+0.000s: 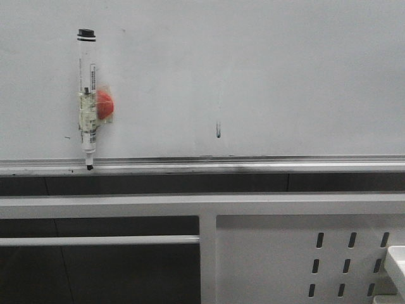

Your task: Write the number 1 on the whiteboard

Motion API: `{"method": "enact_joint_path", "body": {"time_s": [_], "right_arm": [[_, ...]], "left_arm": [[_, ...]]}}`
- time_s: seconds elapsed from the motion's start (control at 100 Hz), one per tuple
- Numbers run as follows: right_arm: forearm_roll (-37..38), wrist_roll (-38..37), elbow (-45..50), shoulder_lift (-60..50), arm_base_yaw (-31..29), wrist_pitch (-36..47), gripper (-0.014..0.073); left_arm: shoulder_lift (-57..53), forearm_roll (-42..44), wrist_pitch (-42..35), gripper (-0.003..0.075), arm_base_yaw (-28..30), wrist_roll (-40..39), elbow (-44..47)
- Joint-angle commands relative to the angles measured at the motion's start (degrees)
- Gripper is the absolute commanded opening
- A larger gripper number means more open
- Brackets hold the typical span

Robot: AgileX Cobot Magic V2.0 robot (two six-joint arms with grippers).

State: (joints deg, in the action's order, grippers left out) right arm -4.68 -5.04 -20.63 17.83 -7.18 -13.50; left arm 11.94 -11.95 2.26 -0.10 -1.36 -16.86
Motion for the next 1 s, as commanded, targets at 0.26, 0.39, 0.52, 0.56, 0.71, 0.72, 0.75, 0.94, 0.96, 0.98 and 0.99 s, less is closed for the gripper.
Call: {"method": "enact_joint_path", "body": {"time_s": [0.26,0.39,0.52,0.56,0.71,0.72,0.75,0.94,0.96,0.98,0.99], "right_arm": [[-2.76,1.14,-1.45,4.51,2.14,1.38,-0.0069],[-2.76,1.14,-1.45,5.54,2.38,-0.1,-0.0069],[-2.66,1.5,-1.45,5.77,2.43,-0.22,-0.0069],[-2.66,1.5,-1.45,5.77,2.43,-0.22,-0.0069],[-2.31,1.5,-1.45,5.77,2.43,-0.22,-0.0069],[-2.31,1.5,-1.45,5.77,2.43,-0.22,-0.0069],[-2.31,1.5,-1.45,5.77,2.43,-0.33,-0.0069],[-2.19,1.59,-1.45,5.77,2.43,-0.23,-0.0069],[-2.19,1.59,-1.45,5.77,2.43,-0.23,-0.0069],[-2.19,1.59,-1.45,5.77,2.43,-0.34,-0.0069],[-2.19,1.59,-1.45,5.77,2.43,-0.34,-0.0069]], "left_arm": [[6.01,3.87,-7.07,0.0351,-2.51,-0.72,-1.6],[10.85,9.7,-11.04,0.0351,-5.39,-0.87,-0.81],[18.11,9.4,-15.47,0.0351,-11.15,-1.16,0.18],[20.18,9.27,-16.54,0.0351,-13.65,-1.16,0.57],[27.65,10.58,-26.94,0.0351,-23.31,-1.16,3.22],[27.93,10.46,-27.48,0.0351,-23.7,-1.16,3.55],[29.31,10.03,-30.16,0.0351,-25.54,-1.16,4.3],[38.92,6.84,-43.95,0.0347,-33.29,-1.06,9.24],[40.17,6.4,-45.88,0.0347,-33.8,-1.06,9.53],[41.01,6.29,-47.83,0.0347,-34.29,-1.06,9.73],[41.87,6.29,-48.46,0.0347,-34.44,-1.06,9.88]]}}
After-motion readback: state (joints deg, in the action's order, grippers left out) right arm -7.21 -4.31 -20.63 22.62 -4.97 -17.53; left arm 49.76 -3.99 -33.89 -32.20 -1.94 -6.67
